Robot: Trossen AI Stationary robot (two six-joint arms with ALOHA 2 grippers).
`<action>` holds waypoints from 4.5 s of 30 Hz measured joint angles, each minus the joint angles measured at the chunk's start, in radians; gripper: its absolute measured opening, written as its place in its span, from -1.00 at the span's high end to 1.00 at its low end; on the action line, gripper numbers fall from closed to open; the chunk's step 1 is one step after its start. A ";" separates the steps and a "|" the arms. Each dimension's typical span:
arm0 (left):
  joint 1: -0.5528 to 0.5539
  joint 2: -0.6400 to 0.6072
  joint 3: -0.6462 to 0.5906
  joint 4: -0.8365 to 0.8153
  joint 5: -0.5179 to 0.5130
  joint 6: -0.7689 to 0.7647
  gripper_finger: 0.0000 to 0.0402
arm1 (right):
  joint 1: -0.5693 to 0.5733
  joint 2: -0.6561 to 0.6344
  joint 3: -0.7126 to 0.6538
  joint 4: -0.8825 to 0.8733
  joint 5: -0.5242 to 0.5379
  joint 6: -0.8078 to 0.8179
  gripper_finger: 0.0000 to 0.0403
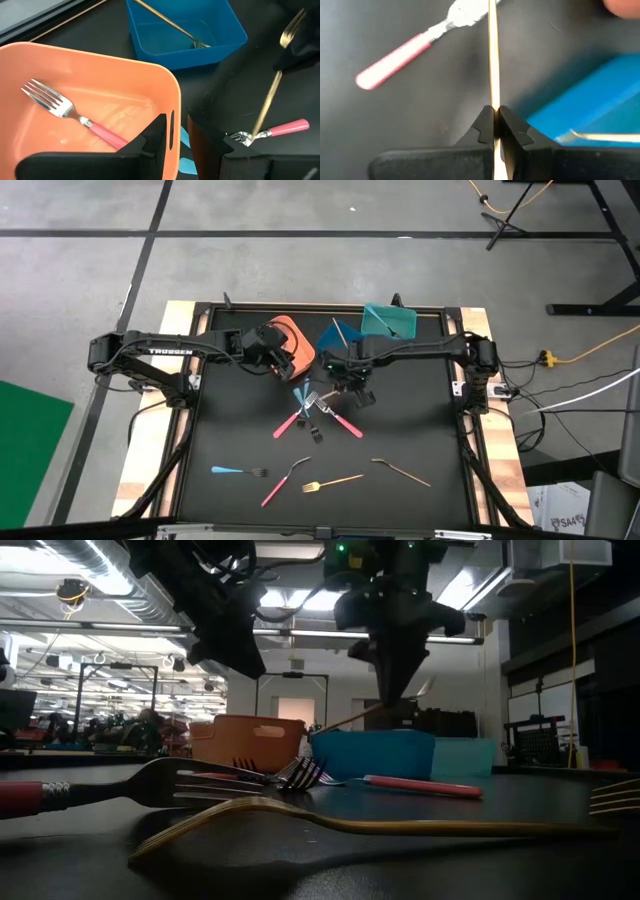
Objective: Sort silverware by color (type)
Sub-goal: Put the gold fork into the blue bin
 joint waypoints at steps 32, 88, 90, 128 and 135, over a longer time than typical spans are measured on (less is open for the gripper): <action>-0.001 0.000 0.000 -0.003 -0.042 0.000 0.63 | -0.215 -0.449 -0.370 0.484 0.228 0.441 0.99; -0.001 0.000 0.000 0.002 -0.044 -0.002 0.63 | -0.236 -0.218 -0.999 1.635 0.332 0.816 0.99; -0.001 0.000 0.000 0.002 -0.044 -0.002 0.63 | -0.236 -0.216 -0.999 1.635 0.332 0.816 0.99; -0.001 0.000 0.000 0.002 -0.044 -0.003 0.63 | -0.236 -0.216 -0.999 1.632 0.331 0.815 0.90; -0.001 0.000 0.000 0.002 -0.044 -0.003 0.63 | -0.236 -0.216 -0.999 1.633 0.331 0.815 0.56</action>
